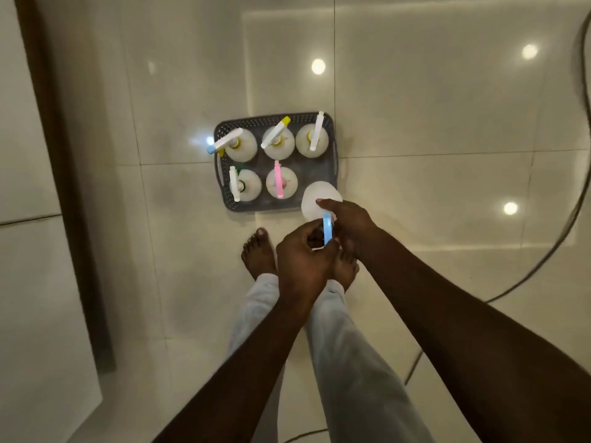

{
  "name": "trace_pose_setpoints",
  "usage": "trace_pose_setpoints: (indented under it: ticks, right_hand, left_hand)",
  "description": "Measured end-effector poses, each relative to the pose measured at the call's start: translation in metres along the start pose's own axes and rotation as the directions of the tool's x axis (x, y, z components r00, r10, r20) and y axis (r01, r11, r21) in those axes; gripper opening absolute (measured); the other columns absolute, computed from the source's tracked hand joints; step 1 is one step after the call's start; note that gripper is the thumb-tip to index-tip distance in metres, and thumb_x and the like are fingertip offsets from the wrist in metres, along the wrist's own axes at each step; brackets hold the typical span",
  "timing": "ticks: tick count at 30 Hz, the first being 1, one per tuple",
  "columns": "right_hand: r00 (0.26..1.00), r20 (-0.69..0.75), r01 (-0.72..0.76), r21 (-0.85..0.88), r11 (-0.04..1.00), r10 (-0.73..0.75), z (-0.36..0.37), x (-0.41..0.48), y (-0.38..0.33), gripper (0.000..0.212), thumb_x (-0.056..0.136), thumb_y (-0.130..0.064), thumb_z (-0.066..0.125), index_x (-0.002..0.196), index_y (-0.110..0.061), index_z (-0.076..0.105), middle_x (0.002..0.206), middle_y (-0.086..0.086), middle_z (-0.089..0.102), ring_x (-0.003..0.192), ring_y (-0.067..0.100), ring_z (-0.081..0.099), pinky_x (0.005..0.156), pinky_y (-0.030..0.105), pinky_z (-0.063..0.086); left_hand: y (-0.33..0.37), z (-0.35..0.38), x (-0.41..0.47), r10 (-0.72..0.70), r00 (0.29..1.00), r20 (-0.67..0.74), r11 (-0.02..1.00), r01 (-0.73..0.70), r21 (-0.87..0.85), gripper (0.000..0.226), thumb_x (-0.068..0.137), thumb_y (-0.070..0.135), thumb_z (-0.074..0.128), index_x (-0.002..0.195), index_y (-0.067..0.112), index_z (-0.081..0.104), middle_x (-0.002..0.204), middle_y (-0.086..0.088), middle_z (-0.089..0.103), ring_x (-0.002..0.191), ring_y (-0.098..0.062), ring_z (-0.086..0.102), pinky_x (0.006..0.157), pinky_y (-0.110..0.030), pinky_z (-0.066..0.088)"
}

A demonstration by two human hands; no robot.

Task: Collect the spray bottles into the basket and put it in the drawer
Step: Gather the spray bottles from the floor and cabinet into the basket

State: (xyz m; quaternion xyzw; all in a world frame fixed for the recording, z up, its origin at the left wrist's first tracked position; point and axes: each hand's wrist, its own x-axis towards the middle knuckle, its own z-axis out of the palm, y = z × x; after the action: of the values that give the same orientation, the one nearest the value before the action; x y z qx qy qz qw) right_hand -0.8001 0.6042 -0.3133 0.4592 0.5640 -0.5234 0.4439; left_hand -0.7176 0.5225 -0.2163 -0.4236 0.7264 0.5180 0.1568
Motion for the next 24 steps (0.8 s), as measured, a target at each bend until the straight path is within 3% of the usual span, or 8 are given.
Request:
trace_pose_setpoints:
  ticks: [4, 8, 11, 16, 19, 24]
  right_hand:
    - [0.999, -0.045, -0.004, -0.035, 0.999, 0.003, 0.013, 0.044, -0.014, 0.050, 0.082, -0.022, 0.091, 0.119, 0.004, 0.071, 0.125, 0.030, 0.073, 0.112, 0.045, 0.075, 0.096, 0.060, 0.062]
    - [0.995, -0.093, -0.032, -0.070, 0.997, 0.026, 0.022, 0.081, -0.025, 0.047, 0.077, -0.024, 0.095, 0.111, 0.002, 0.076, 0.116, 0.024, 0.078, 0.081, 0.031, 0.075, 0.079, 0.043, 0.069]
    - [0.994, -0.109, -0.041, -0.103, 0.994, 0.030, 0.027, 0.103, -0.031, 0.053, 0.075, -0.025, 0.096, 0.115, 0.002, 0.075, 0.113, 0.021, 0.079, 0.078, 0.028, 0.076, 0.060, 0.031, 0.066]
    - [0.991, -0.129, -0.044, -0.110, 0.993, 0.030, 0.030, 0.130, -0.038, 0.061, 0.072, -0.025, 0.098, 0.121, 0.001, 0.072, 0.112, 0.021, 0.077, 0.093, 0.036, 0.081, 0.084, 0.048, 0.068]
    - [0.991, -0.132, -0.051, -0.127, 0.991, 0.034, 0.033, 0.144, -0.042, 0.066, 0.072, -0.025, 0.098, 0.126, 0.001, 0.069, 0.114, 0.022, 0.076, 0.092, 0.038, 0.081, 0.083, 0.050, 0.068]
    - [0.987, -0.151, -0.078, -0.187, 0.979, 0.049, 0.038, 0.164, -0.048, 0.064, 0.076, -0.031, 0.096, 0.127, -0.001, 0.069, 0.114, 0.020, 0.077, 0.093, 0.035, 0.080, 0.082, 0.047, 0.069]
  left_hand:
    - [-0.002, 0.011, 0.042, -0.037, 0.999, 0.022, 0.998, 0.038, -0.048, 0.031, 0.090, 0.010, 0.080, 0.121, 0.012, 0.080, 0.108, -0.002, 0.083, 0.097, -0.010, 0.077, 0.092, -0.031, 0.062]
    - [-0.007, 0.025, 0.079, -0.039, 0.999, 0.021, 0.999, 0.040, -0.019, 0.029, 0.091, 0.013, 0.081, 0.119, 0.009, 0.080, 0.108, -0.006, 0.083, 0.100, -0.018, 0.078, 0.095, -0.040, 0.062]
    - [-0.015, 0.033, 0.099, -0.045, 0.999, 0.002, 0.999, 0.045, -0.020, 0.031, 0.090, 0.015, 0.081, 0.121, 0.008, 0.079, 0.111, -0.007, 0.082, 0.102, -0.018, 0.078, 0.097, -0.038, 0.062]
    - [-0.027, 0.047, 0.127, -0.029, 0.999, -0.025, 0.999, 0.029, -0.026, 0.033, 0.090, 0.015, 0.082, 0.122, 0.007, 0.079, 0.111, -0.008, 0.082, 0.095, -0.012, 0.075, 0.088, -0.022, 0.059]
    - [-0.035, 0.056, 0.141, -0.023, 0.999, -0.039, 1.000, 0.023, -0.018, 0.034, 0.090, 0.017, 0.082, 0.122, 0.007, 0.078, 0.112, -0.007, 0.082, 0.092, -0.008, 0.072, 0.080, -0.011, 0.052]
    - [-0.043, 0.069, 0.160, -0.024, 0.997, -0.079, 1.000, 0.024, -0.011, 0.035, 0.091, 0.017, 0.081, 0.124, 0.006, 0.077, 0.114, -0.009, 0.081, 0.091, -0.005, 0.068, 0.079, -0.010, 0.050]
